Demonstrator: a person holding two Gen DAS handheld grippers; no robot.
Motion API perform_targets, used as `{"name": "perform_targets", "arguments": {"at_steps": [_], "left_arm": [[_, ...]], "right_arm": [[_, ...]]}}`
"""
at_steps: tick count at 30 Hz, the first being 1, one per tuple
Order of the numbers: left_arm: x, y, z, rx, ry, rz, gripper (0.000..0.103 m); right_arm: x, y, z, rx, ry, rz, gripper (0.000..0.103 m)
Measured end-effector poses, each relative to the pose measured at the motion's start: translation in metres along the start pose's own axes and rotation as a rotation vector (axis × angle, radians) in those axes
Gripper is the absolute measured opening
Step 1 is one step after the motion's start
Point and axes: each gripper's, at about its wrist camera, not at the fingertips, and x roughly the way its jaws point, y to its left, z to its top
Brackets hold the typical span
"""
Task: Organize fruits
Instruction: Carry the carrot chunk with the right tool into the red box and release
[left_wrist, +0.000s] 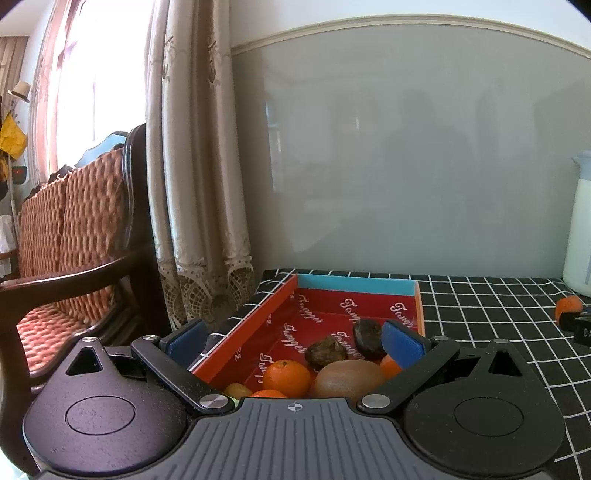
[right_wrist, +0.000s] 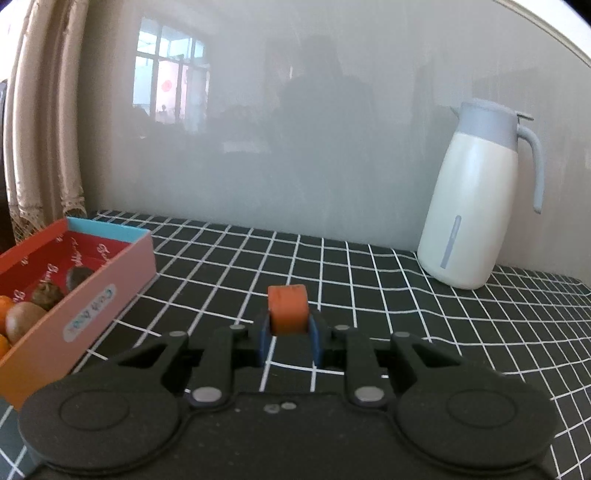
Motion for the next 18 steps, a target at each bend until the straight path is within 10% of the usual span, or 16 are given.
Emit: {"name": "perform_targets", "arguments": {"at_steps": [18], "left_arm": [[0.001,0.043,0.003,-0.045,-0.01,0.058,0.1]], "right_arm": [[-0.031,0.06,0.007,-0.043,-0.055,0.078,0.02]]}}
